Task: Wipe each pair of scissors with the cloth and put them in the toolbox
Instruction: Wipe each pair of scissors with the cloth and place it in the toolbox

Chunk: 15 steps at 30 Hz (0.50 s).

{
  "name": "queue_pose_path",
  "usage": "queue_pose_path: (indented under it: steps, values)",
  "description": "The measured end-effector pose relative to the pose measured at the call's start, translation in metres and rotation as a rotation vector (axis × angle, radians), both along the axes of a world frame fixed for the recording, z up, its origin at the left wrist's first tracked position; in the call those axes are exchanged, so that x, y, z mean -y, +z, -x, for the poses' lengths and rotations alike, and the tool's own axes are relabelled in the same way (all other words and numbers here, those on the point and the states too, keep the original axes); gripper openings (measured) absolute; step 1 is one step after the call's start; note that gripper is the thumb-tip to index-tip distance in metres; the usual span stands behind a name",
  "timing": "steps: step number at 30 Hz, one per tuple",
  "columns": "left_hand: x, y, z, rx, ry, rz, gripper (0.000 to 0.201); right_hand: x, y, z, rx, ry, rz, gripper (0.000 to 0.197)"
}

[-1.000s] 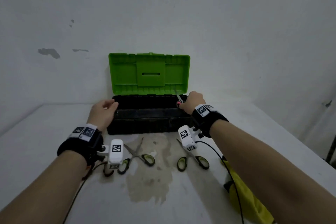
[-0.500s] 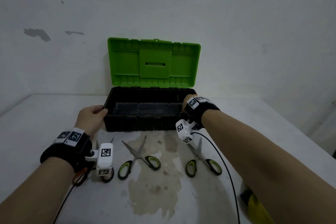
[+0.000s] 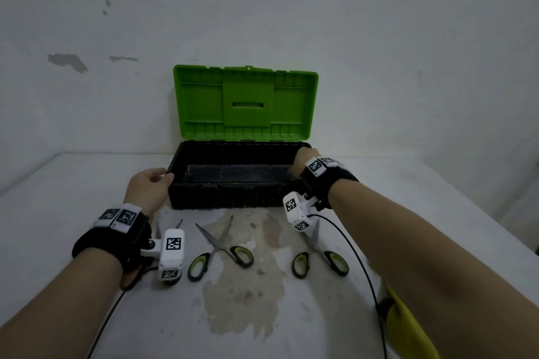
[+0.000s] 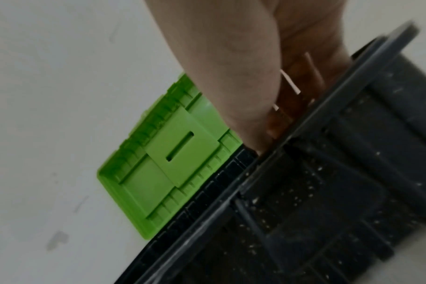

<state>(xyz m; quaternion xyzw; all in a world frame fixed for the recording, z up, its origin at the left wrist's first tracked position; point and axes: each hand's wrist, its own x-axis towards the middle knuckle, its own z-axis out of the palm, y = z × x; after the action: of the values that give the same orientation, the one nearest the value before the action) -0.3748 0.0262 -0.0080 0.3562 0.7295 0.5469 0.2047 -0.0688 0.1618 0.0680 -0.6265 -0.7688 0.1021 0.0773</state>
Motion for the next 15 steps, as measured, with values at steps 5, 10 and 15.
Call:
queue_pose_path:
  steps: [5, 10, 15]
  values:
    - [0.021, 0.029, -0.052, -0.327, 0.049, 0.048, 0.037, 0.046, 0.018, -0.032, -0.158, 0.040, -0.123, 0.021]
    - [0.037, 0.040, -0.132, -0.363, -0.171, -0.014, 0.027, 0.111, 0.015, -0.086, -0.257, 0.055, -0.155, 0.025]
    - [0.062, 0.036, -0.214, -0.299, -0.359, 0.074, 0.024, 0.161, -0.005, -0.146, -0.245, -0.018, -0.124, 0.026]
